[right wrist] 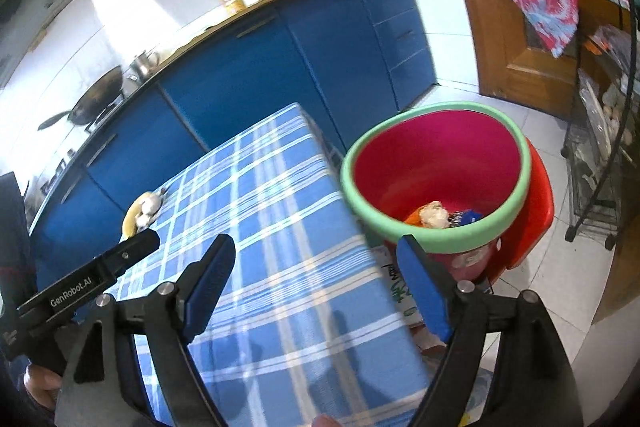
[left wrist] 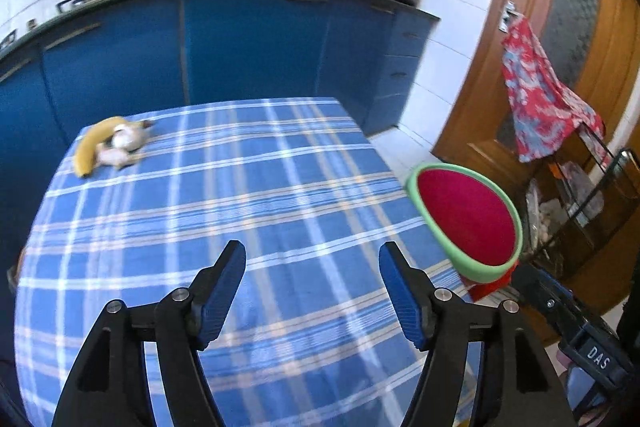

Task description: Collect trash

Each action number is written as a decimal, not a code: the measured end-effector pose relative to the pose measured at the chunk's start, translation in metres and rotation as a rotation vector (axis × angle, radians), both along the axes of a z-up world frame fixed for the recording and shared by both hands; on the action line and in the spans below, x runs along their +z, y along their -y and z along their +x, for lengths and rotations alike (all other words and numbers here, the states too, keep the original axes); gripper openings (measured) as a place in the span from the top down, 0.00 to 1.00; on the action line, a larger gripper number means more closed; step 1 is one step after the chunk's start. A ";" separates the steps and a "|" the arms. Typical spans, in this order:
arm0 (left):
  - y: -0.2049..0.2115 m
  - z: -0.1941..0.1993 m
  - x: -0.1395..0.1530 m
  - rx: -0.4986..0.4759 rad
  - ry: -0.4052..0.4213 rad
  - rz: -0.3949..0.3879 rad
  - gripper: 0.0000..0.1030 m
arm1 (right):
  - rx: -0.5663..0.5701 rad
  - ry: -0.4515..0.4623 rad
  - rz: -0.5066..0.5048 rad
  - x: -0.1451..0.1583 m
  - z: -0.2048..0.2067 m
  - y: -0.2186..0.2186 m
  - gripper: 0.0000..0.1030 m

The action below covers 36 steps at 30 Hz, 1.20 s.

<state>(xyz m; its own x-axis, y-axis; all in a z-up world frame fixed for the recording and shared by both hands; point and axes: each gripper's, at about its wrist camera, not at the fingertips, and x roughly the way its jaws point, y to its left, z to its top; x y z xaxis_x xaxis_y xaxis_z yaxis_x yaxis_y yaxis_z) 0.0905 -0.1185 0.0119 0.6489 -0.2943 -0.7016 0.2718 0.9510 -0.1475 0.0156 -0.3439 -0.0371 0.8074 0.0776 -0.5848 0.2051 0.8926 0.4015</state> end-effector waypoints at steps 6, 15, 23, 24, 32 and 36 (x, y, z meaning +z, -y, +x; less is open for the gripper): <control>-0.026 -0.018 0.007 0.060 0.017 0.030 0.31 | 0.047 0.017 -0.036 0.007 -0.008 -0.029 0.15; -0.058 -0.038 0.013 0.156 0.051 0.047 0.29 | 0.065 0.031 -0.086 0.018 -0.021 -0.055 0.13; -0.075 -0.054 0.020 0.204 0.079 0.040 0.28 | 0.078 0.044 -0.124 0.025 -0.033 -0.070 0.12; -0.076 -0.056 0.021 0.207 0.083 0.040 0.28 | 0.079 0.044 -0.125 0.025 -0.034 -0.071 0.12; -0.085 -0.063 0.026 0.232 0.108 0.034 0.27 | 0.078 0.039 -0.122 0.025 -0.037 -0.074 0.12; -0.087 -0.063 0.027 0.239 0.114 0.034 0.27 | 0.080 0.036 -0.122 0.025 -0.037 -0.075 0.12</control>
